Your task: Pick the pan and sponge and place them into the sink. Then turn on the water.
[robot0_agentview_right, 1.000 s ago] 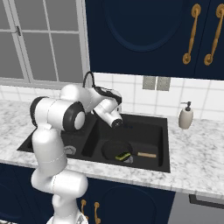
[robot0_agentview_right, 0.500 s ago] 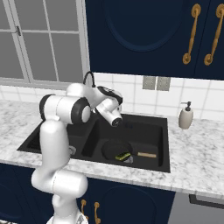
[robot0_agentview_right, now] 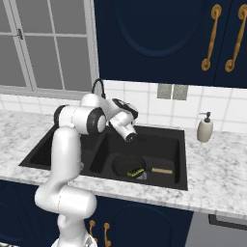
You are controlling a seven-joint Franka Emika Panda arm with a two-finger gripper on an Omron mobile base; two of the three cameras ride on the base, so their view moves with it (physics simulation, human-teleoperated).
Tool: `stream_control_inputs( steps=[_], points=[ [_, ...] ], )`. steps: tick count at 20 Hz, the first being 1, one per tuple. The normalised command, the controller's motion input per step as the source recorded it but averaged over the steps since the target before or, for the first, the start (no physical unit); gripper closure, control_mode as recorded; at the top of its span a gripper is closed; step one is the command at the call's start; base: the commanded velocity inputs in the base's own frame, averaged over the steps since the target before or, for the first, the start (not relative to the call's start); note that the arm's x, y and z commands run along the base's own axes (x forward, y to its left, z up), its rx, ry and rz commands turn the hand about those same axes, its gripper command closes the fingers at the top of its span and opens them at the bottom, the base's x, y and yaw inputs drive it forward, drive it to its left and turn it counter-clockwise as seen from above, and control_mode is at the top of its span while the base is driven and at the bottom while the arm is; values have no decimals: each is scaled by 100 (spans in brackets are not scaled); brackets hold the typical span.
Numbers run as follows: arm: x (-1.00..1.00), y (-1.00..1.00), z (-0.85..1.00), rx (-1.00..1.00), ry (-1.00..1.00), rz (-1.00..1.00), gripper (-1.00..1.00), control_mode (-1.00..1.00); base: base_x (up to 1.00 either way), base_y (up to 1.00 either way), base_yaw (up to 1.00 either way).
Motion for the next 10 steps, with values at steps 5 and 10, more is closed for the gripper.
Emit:
stream_control_inputs(
  steps=[5, 10],
  points=[
    [55, 0, -8, 0, 0, 0, -100, -100, 0, 0, 0],
    [52, 0, -3, 0, 0, 0, -100, -100, 0, 0, 0]
  ],
)
